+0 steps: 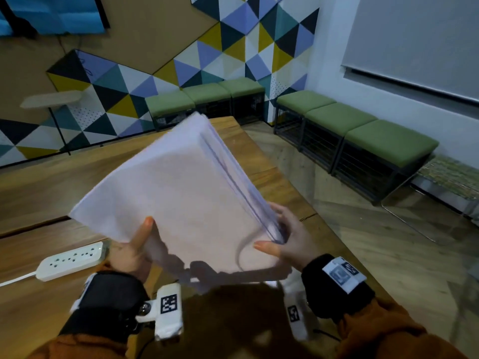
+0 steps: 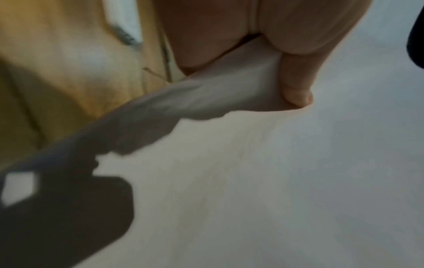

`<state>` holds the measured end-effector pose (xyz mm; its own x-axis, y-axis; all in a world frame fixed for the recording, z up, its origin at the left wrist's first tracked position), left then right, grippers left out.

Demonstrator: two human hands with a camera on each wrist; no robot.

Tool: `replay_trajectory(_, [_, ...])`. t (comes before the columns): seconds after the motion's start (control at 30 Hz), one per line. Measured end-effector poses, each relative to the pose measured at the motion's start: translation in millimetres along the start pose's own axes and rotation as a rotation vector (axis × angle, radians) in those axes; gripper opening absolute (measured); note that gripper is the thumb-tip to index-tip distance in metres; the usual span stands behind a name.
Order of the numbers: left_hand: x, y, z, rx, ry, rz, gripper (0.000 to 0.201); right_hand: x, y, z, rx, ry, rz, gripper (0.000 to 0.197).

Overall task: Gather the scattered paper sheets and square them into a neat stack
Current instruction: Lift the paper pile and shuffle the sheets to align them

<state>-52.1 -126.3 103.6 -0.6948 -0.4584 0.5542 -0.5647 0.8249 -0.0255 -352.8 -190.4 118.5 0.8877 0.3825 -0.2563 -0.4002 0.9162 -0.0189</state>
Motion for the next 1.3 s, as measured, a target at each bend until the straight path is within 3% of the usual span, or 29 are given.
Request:
replay_trajectory(0.07, [-2.5, 0.0, 6.8, -0.085, 0.034, 0.031, 0.047, -5.0, 5.3, -14.4, 0.024, 0.023, -0.005, 0.075])
replay_trajectory(0.1, [-5.1, 2.0, 13.6, -0.140, 0.043, 0.007, 0.050, -8.6, 7.2, -19.2, 0.031, 0.016, -0.023, 0.073])
replay_trajectory(0.17, [0.2, 10.5, 21.2, -0.236, 0.118, 0.026, 0.027, -19.7, 8.6, -26.0, 0.033, -0.004, -0.096, 0.068])
replay_trajectory(0.2, [7.1, 15.1, 26.9, -0.298, 0.153, 0.075, 0.026, -26.1, 8.7, -28.1, 0.030, -0.010, -0.134, 0.066])
replay_trajectory(0.23, [11.7, 18.4, 32.9, -0.369, 0.158, 0.125, 0.037, -31.0, 8.6, -30.5, 0.030, -0.025, -0.162, 0.064])
replay_trajectory(0.27, [13.3, 22.2, 39.5, -0.447, 0.131, 0.129, 0.061, -33.9, 8.3, -33.6, 0.031, -0.060, -0.180, 0.064])
replay_trajectory(0.3, [14.7, 27.4, 45.7, -0.516, 0.112, 0.110, 0.069, -34.0, 7.0, -39.7, 0.039, -0.136, -0.186, 0.067])
replay_trajectory(0.37, [13.4, 31.5, 54.3, -0.568, 0.105, 0.049, 0.055, -27.6, 4.2, -52.9, 0.079, -0.366, -0.176, 0.072])
replay_trajectory(0.43, [15.9, 35.1, 62.6, -0.585, 0.114, 0.014, 0.056, -22.8, 1.9, -61.8, 0.127, -0.487, -0.183, 0.066])
replay_trajectory(0.5, [10.9, 32.3, 58.9, -0.547, 0.210, -0.034, 0.086, -33.4, -1.1, -57.3, 0.075, -0.493, -0.243, 0.038])
replay_trajectory(0.53, [-1.6, 24.5, 53.0, -0.488, 0.227, -0.091, 0.096, -42.3, -1.6, -52.5, 0.044, -0.476, -0.291, 0.035])
replay_trajectory(0.57, [-9.9, 18.2, 40.7, -0.416, 0.218, -0.114, 0.090, -51.5, -1.6, -47.1, 0.016, -0.453, -0.319, 0.039])
replay_trajectory(0.63, [-24.1, 5.5, 12.8, -0.280, 0.151, -0.072, 0.043, -67.0, -0.9, -35.3, -0.026, -0.440, -0.325, 0.041])
replay_trajectory(0.67, [-27.5, 0.2, 2.0, -0.233, 0.058, -0.029, 0.032, -71.5, -0.5, -28.2, -0.051, -0.414, -0.295, 0.034])
replay_trajectory(0.8, [-5.0, -3.6, -8.4, -0.163, -0.344, 0.212, 0.055, -77.8, -6.7, -29.5, 0.001, -0.149, -0.294, 0.045])
replay_trajectory(0.9, [-10.4, 1.5, 13.6, -0.161, -0.500, 0.204, 0.084, -64.9, -5.1, -47.2, 0.064, 0.016, -0.220, 0.024])
replay_trajectory(0.97, [-22.4, 10.6, 31.3, -0.172, -0.486, 0.165, 0.097, -59.1, 0.5, -63.5, 0.079, 0.046, -0.208, 0.038])
replay_trajectory(1.03, [-30.4, 20.6, 41.0, -0.154, -0.465, 0.092, 0.072, -56.4, 5.5, -70.1, 0.074, 0.080, -0.225, 0.051])
replay_trajectory(1.07, [-29.9, 24.0, 40.6, -0.121, -0.472, 0.058, 0.053, -54.7, 7.9, -68.2, 0.064, 0.063, -0.233, 0.046])
replay_trajectory(1.13, [-27.2, 27.8, 34.6, -0.065, -0.484, 0.014, 0.038, -53.9, 11.7, -61.2, 0.043, 0.048, -0.256, 0.037])
replay_trajectory(1.23, [-21.0, 27.8, 23.6, -0.032, -0.460, 0.036, 0.050, -56.8, 15.5, -43.8, -0.017, 0.003, -0.275, 0.042])
replay_trajectory(1.3, [-21.2, 31.6, 24.2, -0.060, -0.449, 0.093, 0.075, -52.3, 18.3, -38.4, -0.018, -0.079, -0.210, 0.059])
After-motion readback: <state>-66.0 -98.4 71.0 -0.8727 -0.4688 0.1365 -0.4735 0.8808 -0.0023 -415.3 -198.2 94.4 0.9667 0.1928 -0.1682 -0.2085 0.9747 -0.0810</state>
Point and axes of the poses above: each hand's wrist, its own y-axis away from the middle knuckle, its own x-axis out of the palm, z = x × y, the point moved 8 cm from there along -y, towards the middle knuckle, and after that the axes turned 10 degrees about y, right-handed, at the moved point
